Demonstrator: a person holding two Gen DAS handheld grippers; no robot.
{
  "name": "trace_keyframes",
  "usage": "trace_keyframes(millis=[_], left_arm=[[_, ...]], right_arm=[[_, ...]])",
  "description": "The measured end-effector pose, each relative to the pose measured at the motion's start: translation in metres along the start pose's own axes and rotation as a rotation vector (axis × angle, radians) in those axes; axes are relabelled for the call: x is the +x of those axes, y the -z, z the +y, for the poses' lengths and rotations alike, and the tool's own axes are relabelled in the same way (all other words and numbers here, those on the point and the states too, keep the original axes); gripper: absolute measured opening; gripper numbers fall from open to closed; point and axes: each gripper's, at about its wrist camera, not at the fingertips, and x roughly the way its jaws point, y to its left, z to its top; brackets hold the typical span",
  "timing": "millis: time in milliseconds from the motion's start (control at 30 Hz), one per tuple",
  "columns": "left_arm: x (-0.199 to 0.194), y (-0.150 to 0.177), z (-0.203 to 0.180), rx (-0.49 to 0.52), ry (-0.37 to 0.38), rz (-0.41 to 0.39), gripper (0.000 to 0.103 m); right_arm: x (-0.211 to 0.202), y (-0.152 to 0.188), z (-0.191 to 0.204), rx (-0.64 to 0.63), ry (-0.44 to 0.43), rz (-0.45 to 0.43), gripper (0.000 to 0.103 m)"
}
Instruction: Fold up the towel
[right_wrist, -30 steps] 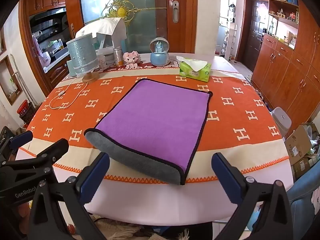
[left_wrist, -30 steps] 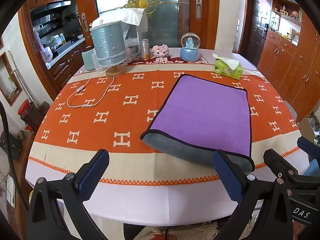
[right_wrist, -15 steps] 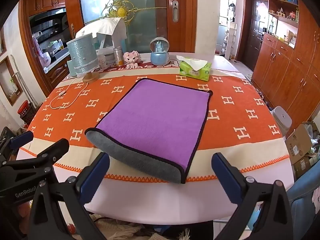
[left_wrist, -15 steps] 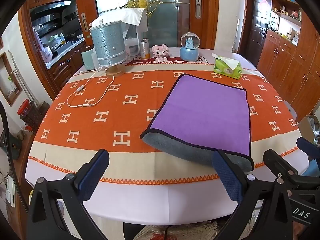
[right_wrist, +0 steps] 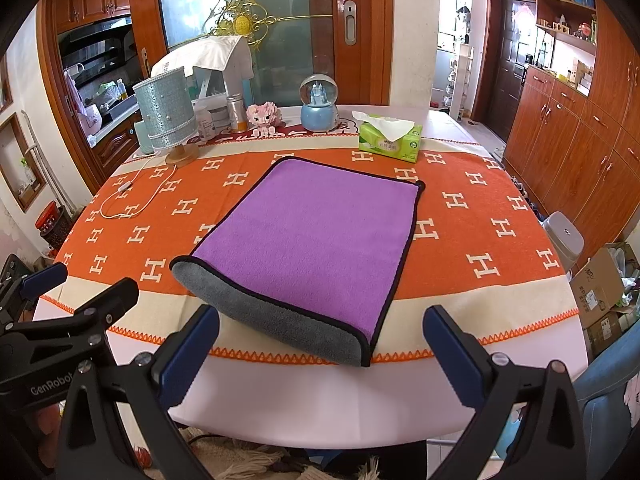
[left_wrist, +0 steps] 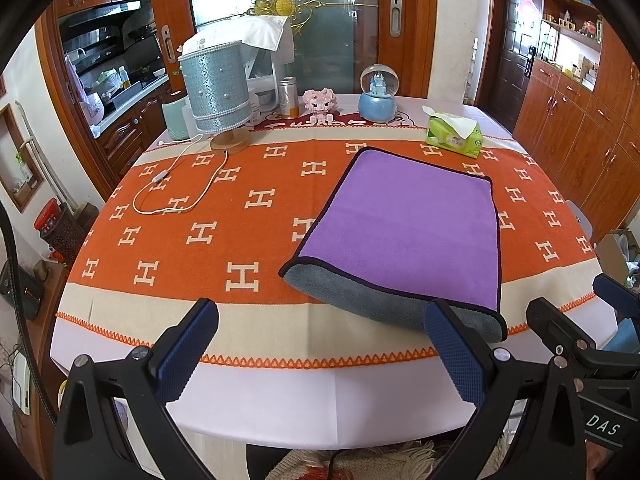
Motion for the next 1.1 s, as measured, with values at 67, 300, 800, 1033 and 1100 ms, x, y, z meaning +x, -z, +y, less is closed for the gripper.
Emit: trace_keyframes(millis=[67,300,800,1033,1100], left_arm=[[0.000,0.000,0.000,0.000,0.000,0.000,0.102],[0.004,0.000,-0.006,0.008,0.000,0.005,0.102],[0.002,0.001,-0.010,0.008,-0.001,0.006,0.102],[0.002,0.001,-0.010,0.006,-0.001,0.005,0.102],[0.002,0.000,-0.009,0.006,0.001,0.006,0.102]], right_arm=[[0.000,0.000,0.000,0.000,0.000,0.000,0.102],[-0.004,-0.002,0.000,0.003,0.010,-0.016,0.102],[0.000,-0.002,-0.002,0.004,0.007,-0.012,0.102],[0.000,-0.002,-0.001,0.004,0.007,-0.011,0.102],[0.001,-0.002,-0.002,0.005,0.006,-0.010,0.102]])
